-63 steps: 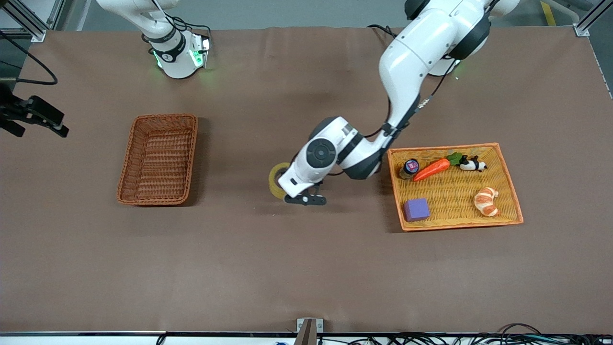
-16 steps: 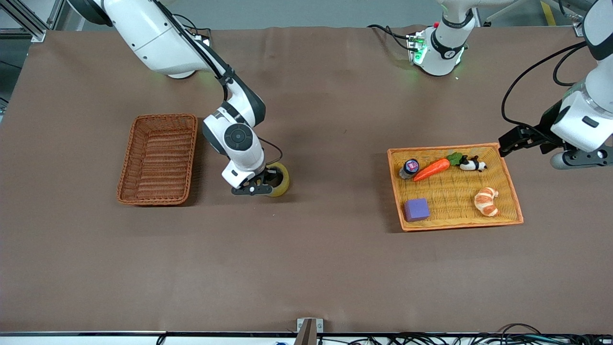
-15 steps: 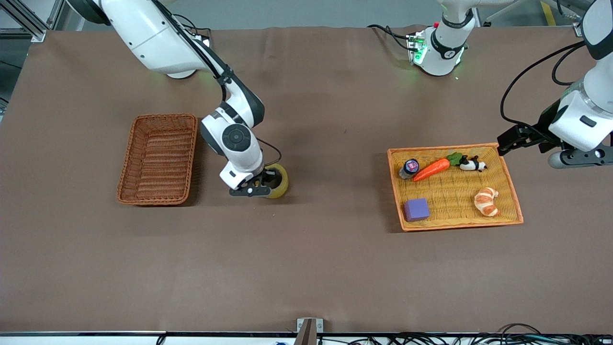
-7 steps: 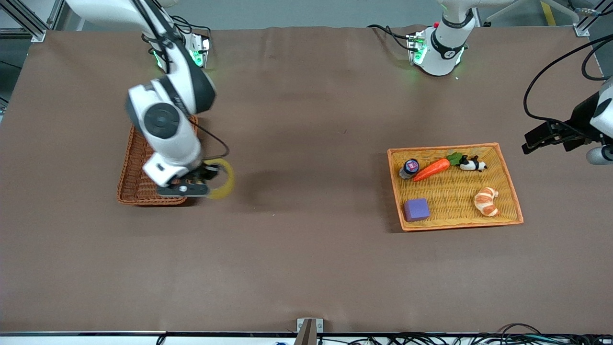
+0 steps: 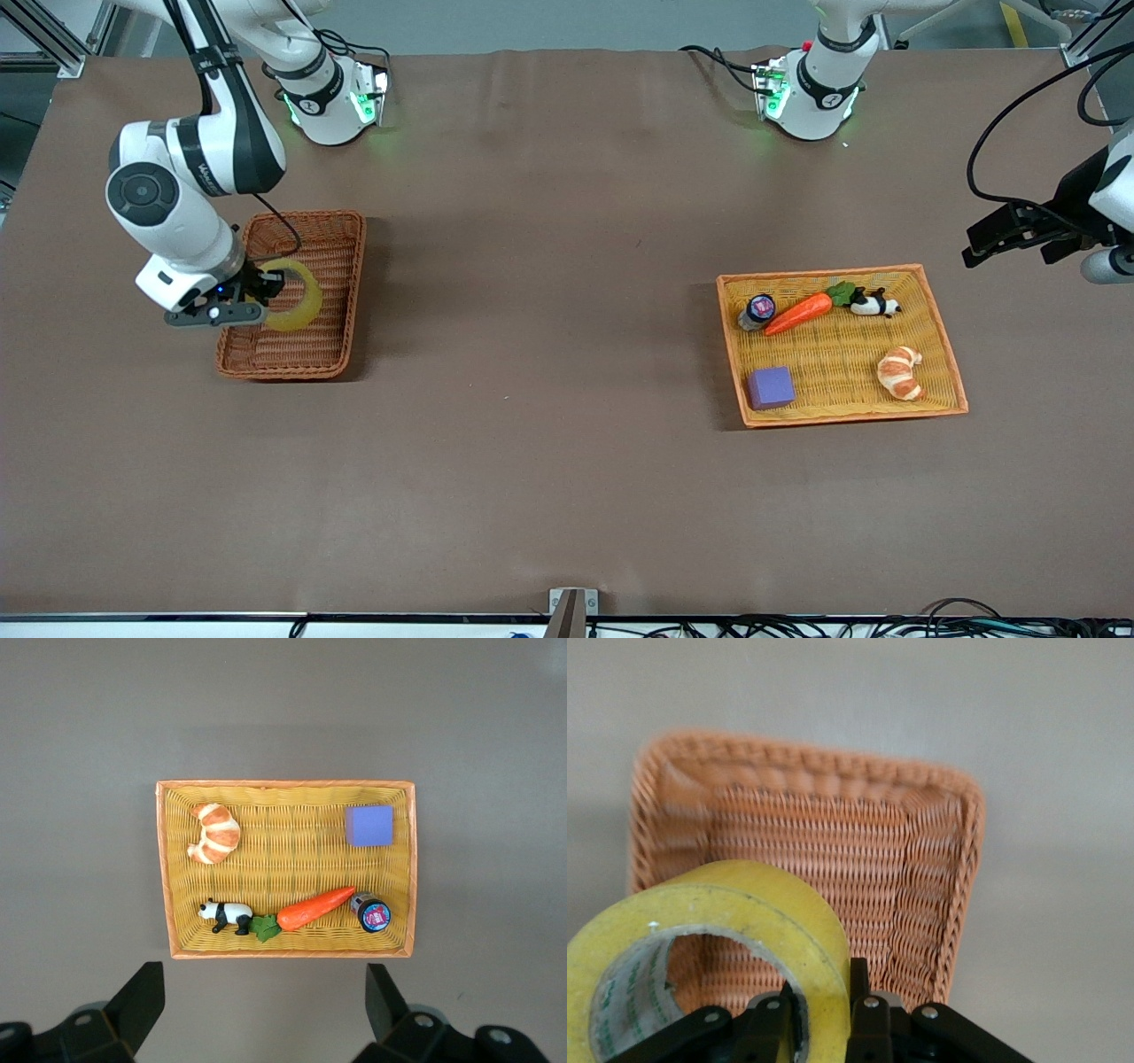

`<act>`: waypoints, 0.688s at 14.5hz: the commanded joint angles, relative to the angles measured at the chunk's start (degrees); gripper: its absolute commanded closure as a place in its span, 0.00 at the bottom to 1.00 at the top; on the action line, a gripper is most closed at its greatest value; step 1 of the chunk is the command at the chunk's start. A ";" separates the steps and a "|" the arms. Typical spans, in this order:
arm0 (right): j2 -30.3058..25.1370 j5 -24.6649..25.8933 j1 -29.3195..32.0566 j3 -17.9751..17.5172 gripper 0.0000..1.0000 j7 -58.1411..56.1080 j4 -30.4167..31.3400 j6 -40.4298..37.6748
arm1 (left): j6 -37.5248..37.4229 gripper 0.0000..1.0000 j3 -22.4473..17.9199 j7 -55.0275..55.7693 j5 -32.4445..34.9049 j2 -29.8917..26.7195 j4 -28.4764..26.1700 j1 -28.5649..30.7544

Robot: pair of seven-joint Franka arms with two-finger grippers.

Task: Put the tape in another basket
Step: 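Carry the tape over the empty wicker basket with the right gripper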

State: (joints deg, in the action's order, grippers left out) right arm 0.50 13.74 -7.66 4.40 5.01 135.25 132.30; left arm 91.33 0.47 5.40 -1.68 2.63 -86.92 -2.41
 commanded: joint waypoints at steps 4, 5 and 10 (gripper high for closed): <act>-1.13 0.15 0.18 2.45 0.98 -0.61 12.67 15.34 | -0.54 0.00 0.94 0.57 3.26 -0.79 0.35 -0.66; 0.19 0.23 0.18 2.54 0.97 -0.61 12.59 15.79 | -0.36 0.00 0.94 0.66 3.17 -0.61 0.35 -0.75; 6.34 0.76 0.19 6.93 0.93 -5.88 12.15 24.82 | 2.27 0.01 0.85 -0.48 1.08 -0.17 -0.18 -0.75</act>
State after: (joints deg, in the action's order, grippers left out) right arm 4.91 13.75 -7.67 9.13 1.99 147.33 153.52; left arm 92.13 1.21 5.62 0.29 2.48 -86.97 -3.16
